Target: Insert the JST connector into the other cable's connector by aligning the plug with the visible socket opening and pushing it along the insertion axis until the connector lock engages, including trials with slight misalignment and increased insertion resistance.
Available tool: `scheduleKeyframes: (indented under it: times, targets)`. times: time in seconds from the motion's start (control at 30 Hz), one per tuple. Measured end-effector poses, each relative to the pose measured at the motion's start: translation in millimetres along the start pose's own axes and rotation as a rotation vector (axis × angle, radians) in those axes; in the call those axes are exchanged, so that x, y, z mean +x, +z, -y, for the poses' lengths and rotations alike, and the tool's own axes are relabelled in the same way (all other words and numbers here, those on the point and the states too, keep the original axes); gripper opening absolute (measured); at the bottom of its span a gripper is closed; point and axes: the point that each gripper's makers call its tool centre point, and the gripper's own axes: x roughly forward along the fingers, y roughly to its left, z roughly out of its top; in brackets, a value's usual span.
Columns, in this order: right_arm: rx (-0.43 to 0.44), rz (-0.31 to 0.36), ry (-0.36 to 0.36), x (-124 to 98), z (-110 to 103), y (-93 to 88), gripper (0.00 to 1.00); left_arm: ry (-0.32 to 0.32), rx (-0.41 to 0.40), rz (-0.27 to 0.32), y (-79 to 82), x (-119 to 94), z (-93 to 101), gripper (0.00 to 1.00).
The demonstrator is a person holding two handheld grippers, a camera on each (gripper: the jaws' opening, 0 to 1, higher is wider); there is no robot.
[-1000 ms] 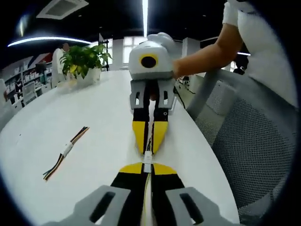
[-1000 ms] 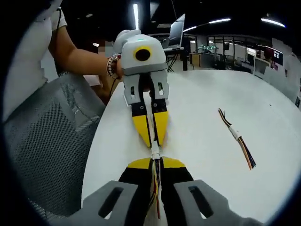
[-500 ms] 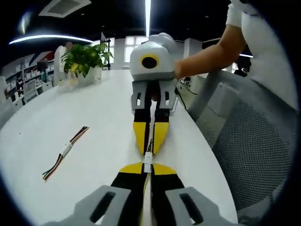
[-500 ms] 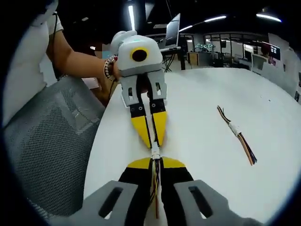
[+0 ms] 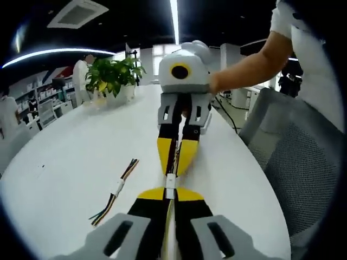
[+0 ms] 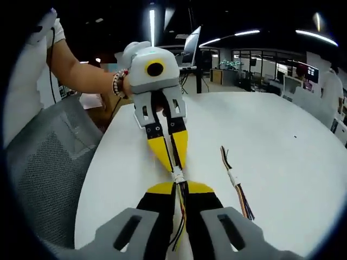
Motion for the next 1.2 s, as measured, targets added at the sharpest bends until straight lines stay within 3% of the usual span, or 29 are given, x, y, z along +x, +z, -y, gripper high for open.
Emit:
scheduleKeyframes:
  times: [0.17, 0.27, 0.77, 1.2]
  targets:
    - [0.015, -0.006, -0.016, 4, 15, -2.5, 0.04, 0.016, -0.009, -0.014, -2.8, 7, -16.2, 0.0]
    - [0.0, -0.018, -0.013, 8, 18, -7.5, 0.04, 0.064, 0.0, -0.047, -10.9, 11, -30.1, 0.0]
    - [0.013, -0.063, -0.037, 17, 38, -31.7, 0.04, 0.051, -0.026, -0.09, -30.8, 20, -33.4, 0.0]
    - [0.032, -0.067, -0.046, 18, 43, -35.0, 0.04, 0.075, -0.045, -0.094, -36.6, 21, -37.4, 0.0]
